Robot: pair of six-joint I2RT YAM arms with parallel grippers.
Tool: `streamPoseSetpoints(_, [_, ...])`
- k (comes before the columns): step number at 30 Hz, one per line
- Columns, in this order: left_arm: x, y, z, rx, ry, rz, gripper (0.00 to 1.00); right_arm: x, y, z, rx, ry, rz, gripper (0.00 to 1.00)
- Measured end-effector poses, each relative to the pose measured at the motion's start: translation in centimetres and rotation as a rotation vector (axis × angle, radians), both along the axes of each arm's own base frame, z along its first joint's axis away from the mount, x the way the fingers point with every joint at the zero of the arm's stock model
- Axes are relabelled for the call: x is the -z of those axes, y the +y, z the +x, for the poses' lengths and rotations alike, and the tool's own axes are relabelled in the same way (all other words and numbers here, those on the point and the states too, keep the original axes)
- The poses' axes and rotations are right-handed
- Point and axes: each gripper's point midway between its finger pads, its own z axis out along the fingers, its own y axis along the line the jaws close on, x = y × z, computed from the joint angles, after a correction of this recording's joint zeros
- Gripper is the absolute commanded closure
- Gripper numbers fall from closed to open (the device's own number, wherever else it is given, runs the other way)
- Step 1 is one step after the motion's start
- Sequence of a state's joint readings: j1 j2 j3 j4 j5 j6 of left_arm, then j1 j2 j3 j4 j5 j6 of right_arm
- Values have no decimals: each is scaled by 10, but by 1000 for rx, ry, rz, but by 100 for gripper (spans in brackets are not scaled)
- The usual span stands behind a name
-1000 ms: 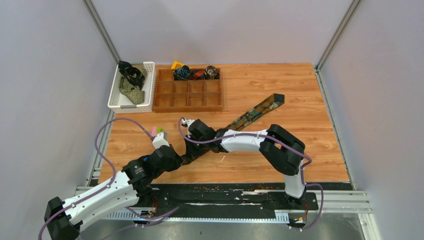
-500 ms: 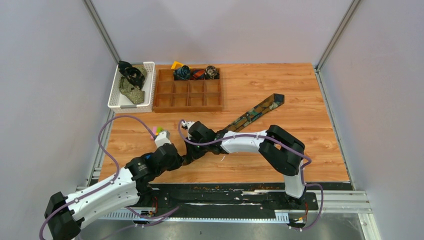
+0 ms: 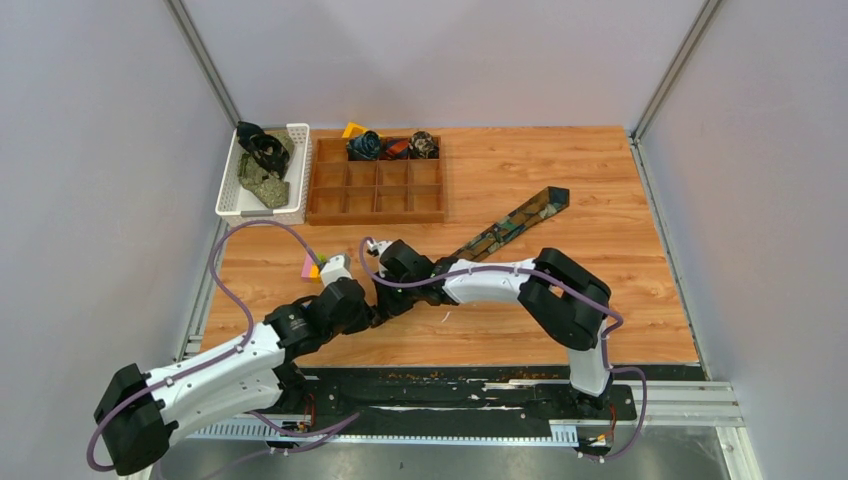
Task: Roll the ties
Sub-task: Roll the tie at the center of the board.
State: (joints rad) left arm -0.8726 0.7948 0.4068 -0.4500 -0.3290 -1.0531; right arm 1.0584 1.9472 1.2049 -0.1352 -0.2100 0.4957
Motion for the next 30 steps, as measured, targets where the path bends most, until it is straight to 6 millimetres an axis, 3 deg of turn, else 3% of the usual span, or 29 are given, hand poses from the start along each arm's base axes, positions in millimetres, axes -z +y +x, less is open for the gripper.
streamPoseSetpoints(23, [16,-22,25,18,52,15,100,7,-21,22,37,17,-12,100])
streamPoseSetpoints(26, [18,-24,29,21,58,16,93,5,-28,25,44,12,-14,99])
streamPoseSetpoints(30, [21,-27,33,25,64,23,74,-1,-40,26,55,7,-13,98])
